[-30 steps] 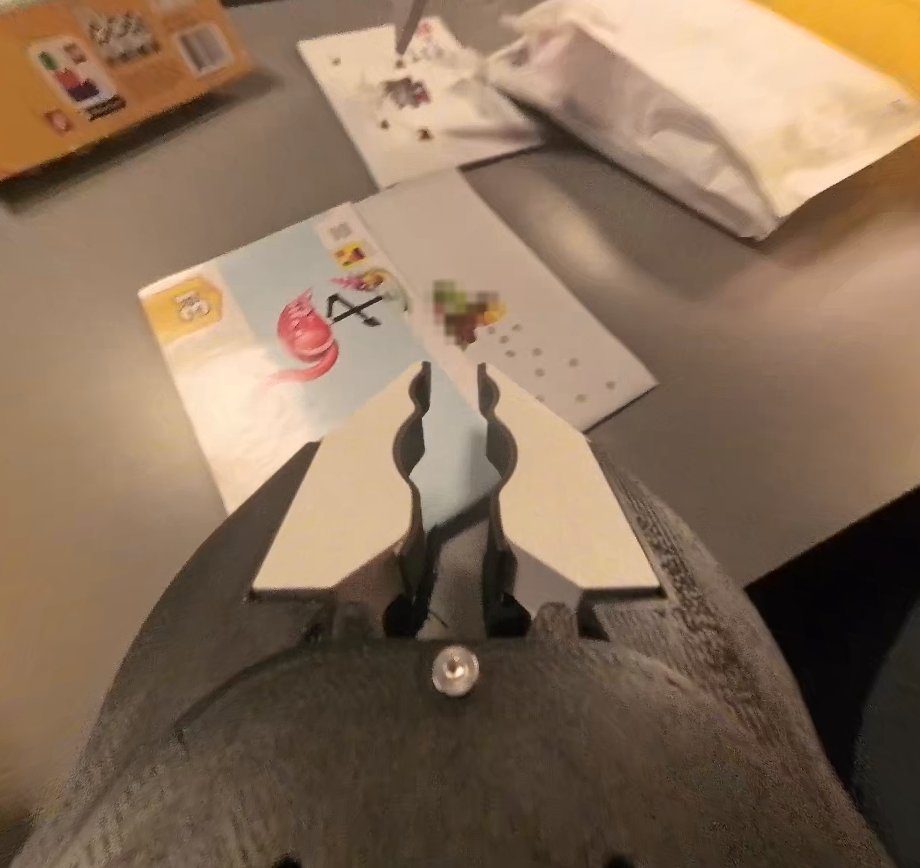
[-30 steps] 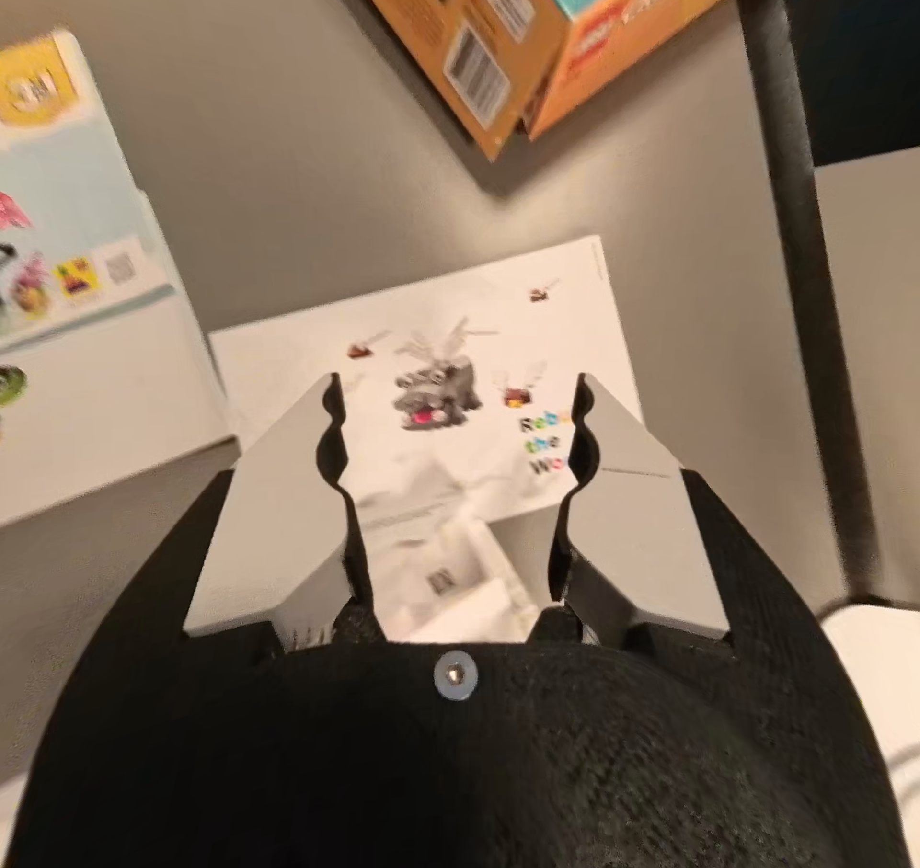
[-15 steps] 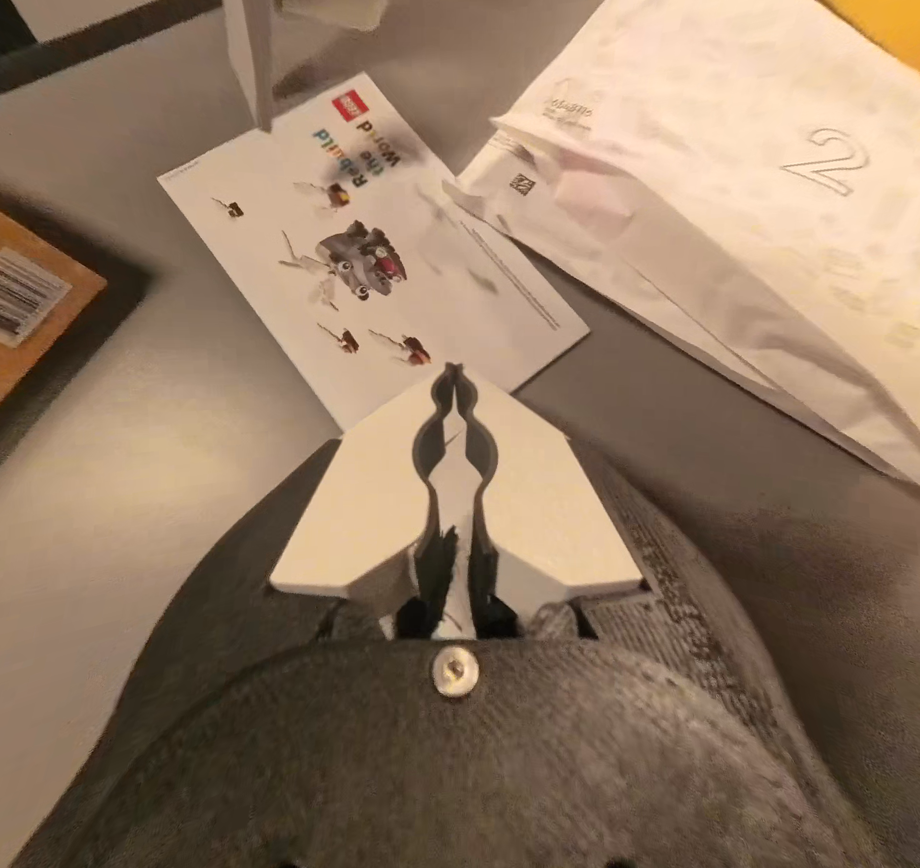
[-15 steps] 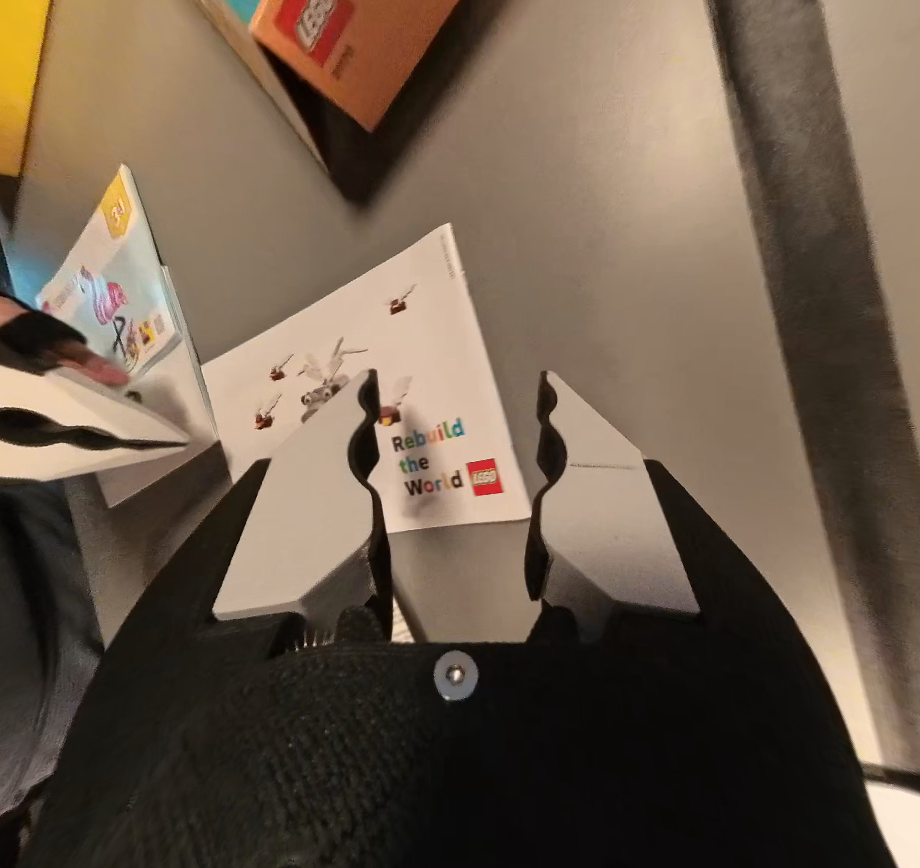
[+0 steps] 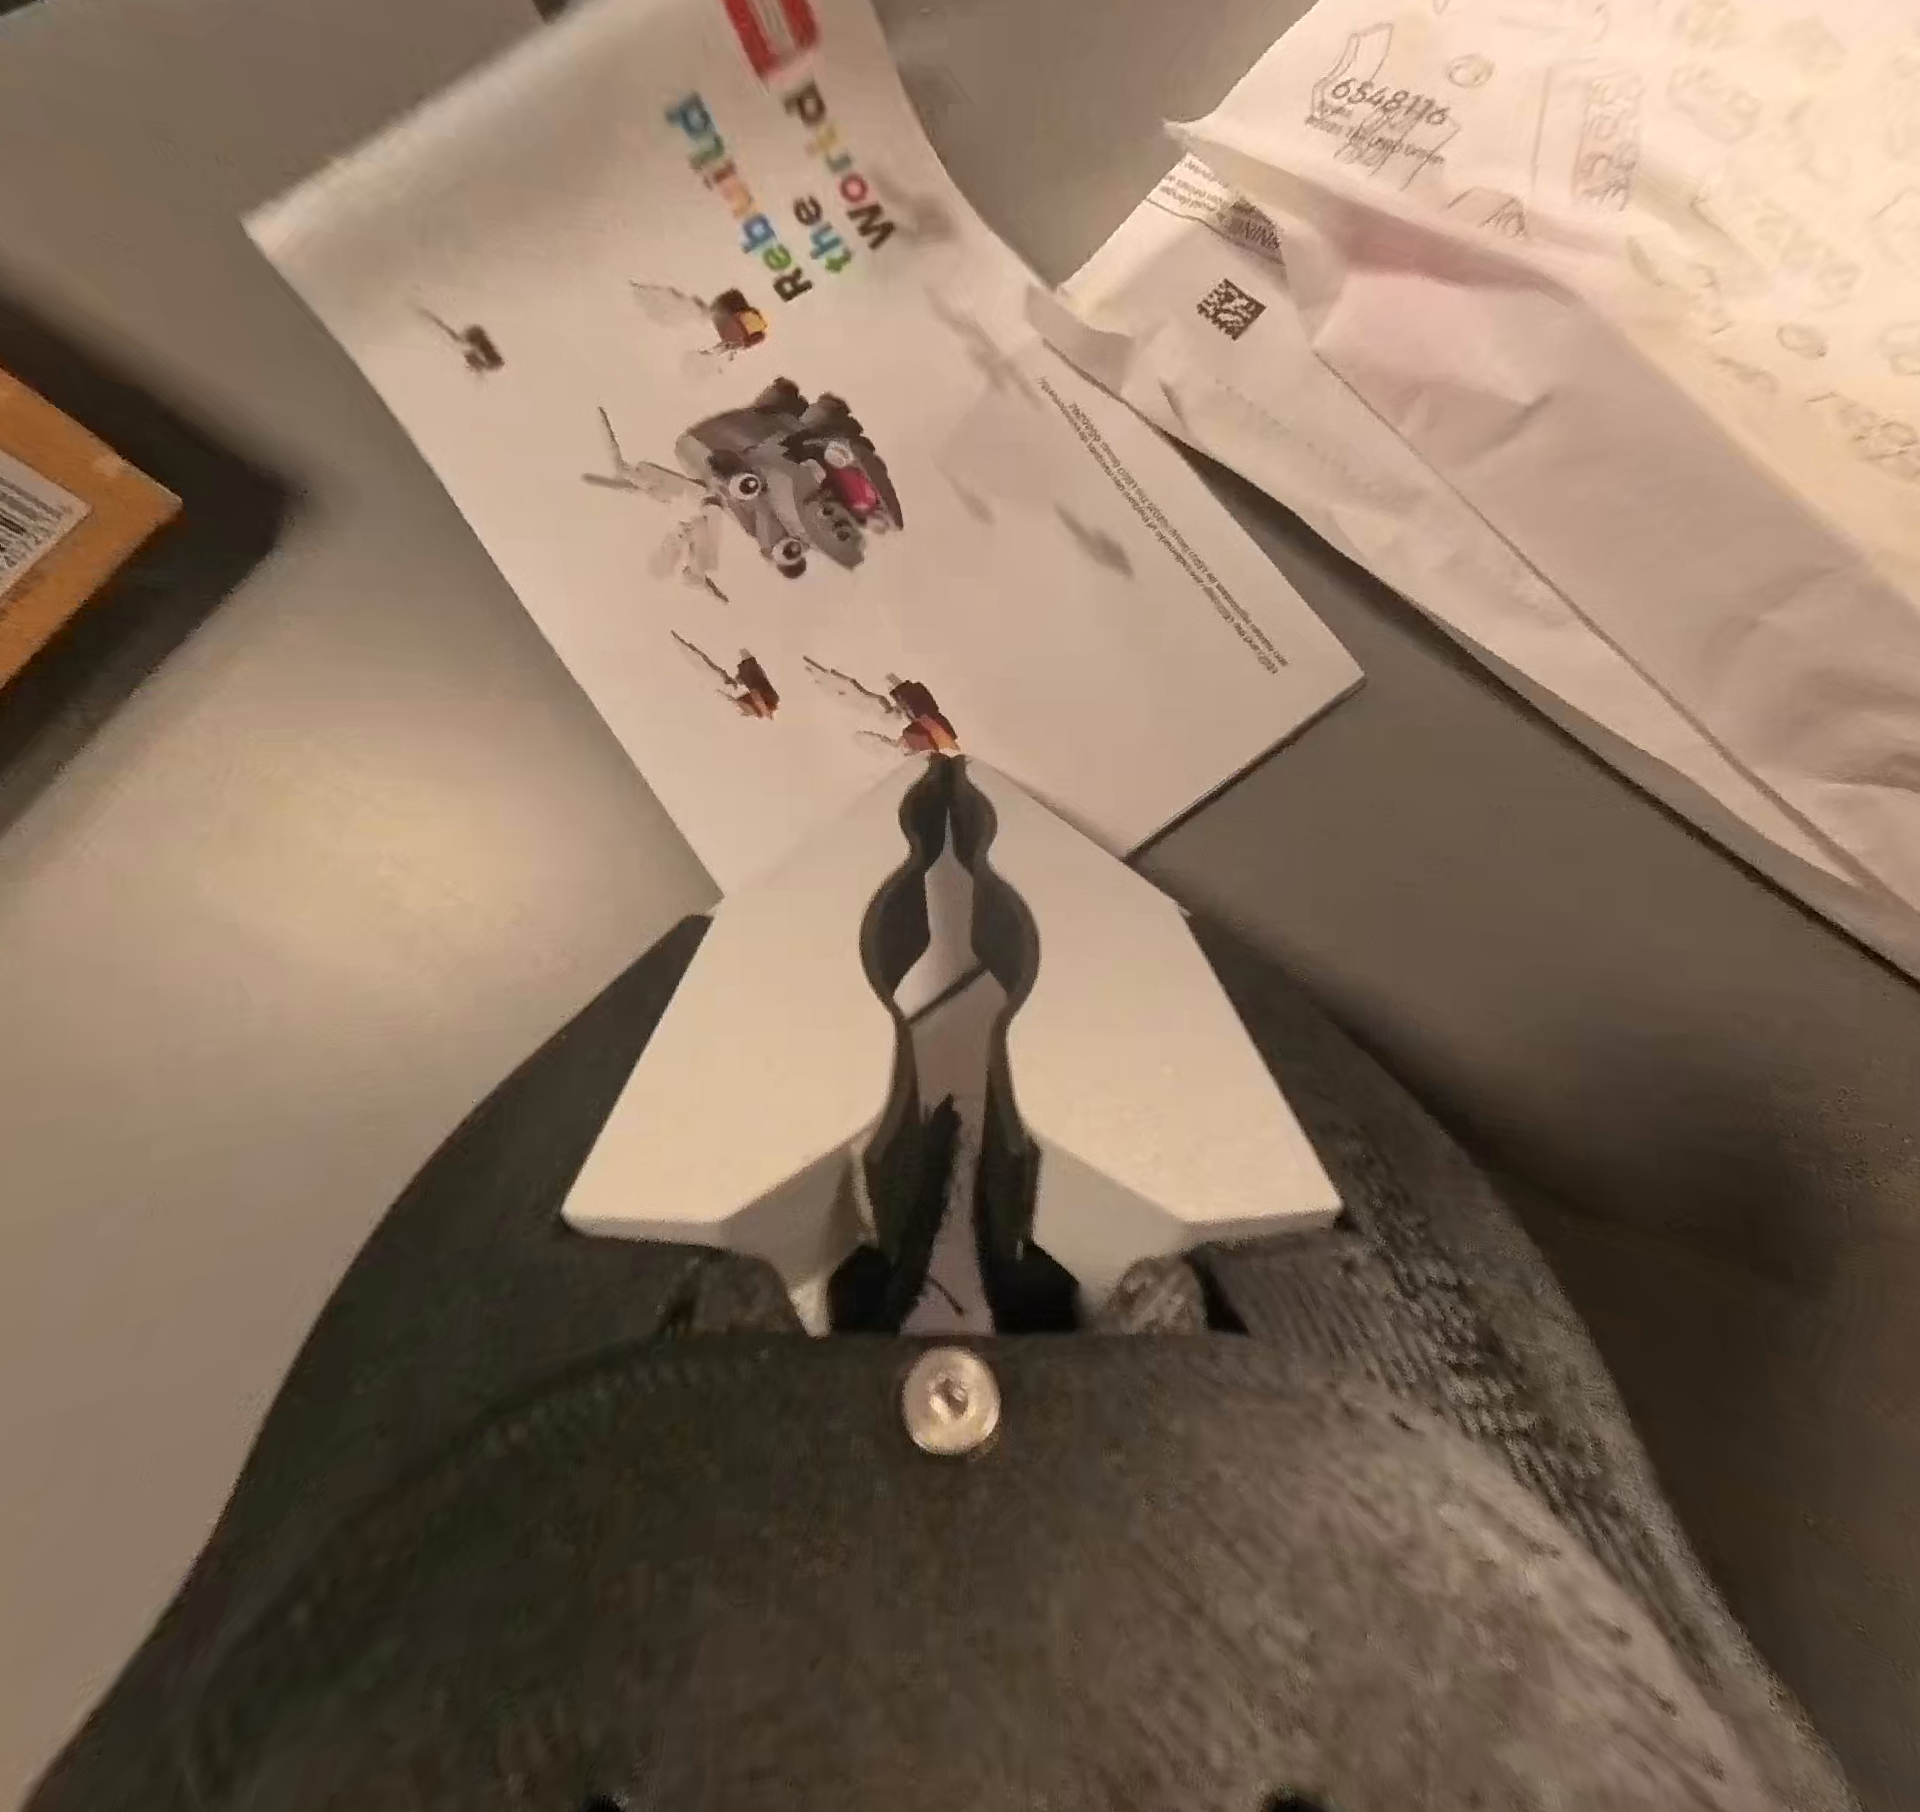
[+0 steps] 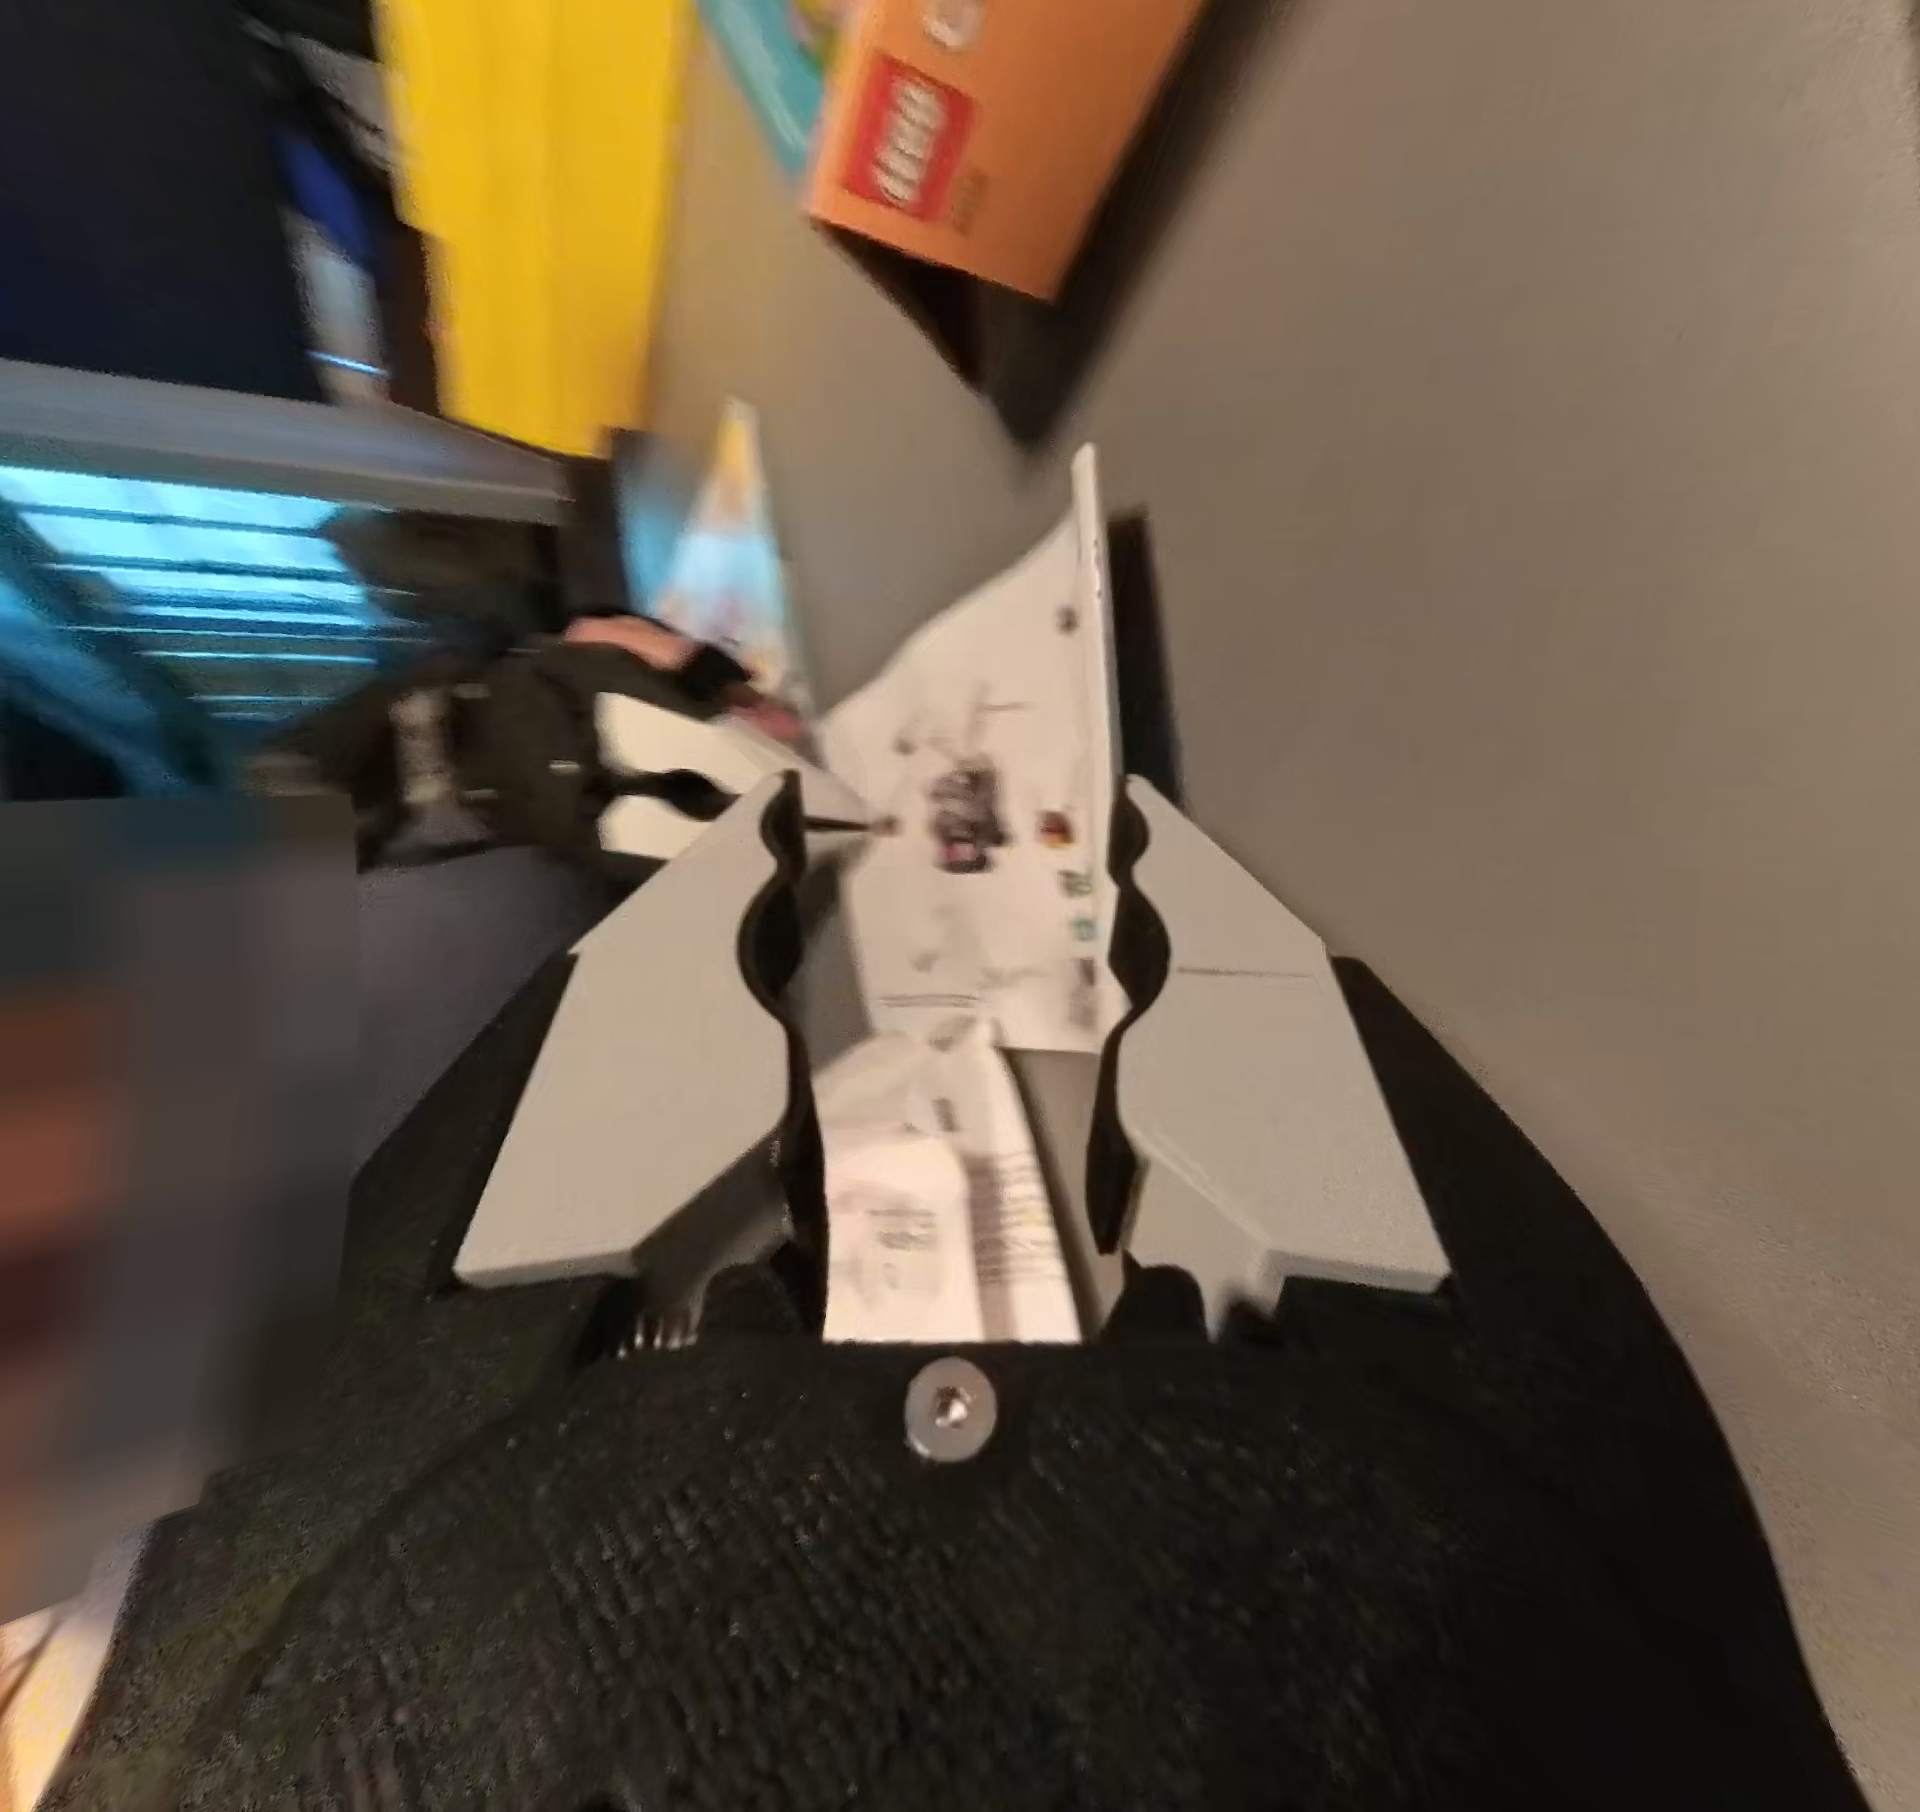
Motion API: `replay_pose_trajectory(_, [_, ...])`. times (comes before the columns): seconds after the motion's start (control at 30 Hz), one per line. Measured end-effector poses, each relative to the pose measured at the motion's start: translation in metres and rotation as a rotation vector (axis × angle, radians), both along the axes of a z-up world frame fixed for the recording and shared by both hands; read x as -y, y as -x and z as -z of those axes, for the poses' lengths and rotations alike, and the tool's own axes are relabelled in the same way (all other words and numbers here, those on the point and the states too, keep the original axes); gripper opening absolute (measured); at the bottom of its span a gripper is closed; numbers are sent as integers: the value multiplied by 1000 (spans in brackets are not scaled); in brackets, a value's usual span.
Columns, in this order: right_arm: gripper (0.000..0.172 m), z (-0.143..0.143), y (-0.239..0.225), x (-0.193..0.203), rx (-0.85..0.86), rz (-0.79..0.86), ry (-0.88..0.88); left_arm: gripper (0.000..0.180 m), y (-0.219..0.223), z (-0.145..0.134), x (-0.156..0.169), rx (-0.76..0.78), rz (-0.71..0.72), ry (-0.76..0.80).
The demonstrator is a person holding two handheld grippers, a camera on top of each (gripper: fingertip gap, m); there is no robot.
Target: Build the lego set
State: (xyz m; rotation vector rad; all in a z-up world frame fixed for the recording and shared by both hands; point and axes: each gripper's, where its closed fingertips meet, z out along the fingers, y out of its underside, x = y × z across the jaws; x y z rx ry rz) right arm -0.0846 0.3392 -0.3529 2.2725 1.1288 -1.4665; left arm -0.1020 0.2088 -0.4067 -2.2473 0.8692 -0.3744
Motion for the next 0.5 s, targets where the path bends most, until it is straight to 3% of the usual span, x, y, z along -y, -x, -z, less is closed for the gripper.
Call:
replay_pose_trajectory(0.07, [51,-12,0,5,-78,1,66,0,0,0,0,10,-1,-5])
replay_pose_trajectory(0.17, [47,18,-13,16,55,-79,2,0,0,0,0,12,3,-16])
replay_pose_trajectory(0.27, [20,25,-8,14,39,-94,-82,0,0,0,0,27,4,-14])
replay_pose_trajectory(0.33, [2,21,-5,12,22,-89,-150,0,0,0,0,45,-5,-11])
replay_pose_trajectory(0.43, [0,5,-3,16,22,-101,-262,0,4,-1,-3,37,-41,-47])
replay_pose_trajectory(0.5, [0,-18,0,25,-10,-111,-372,0,18,-11,-5,-48,-85,-185])
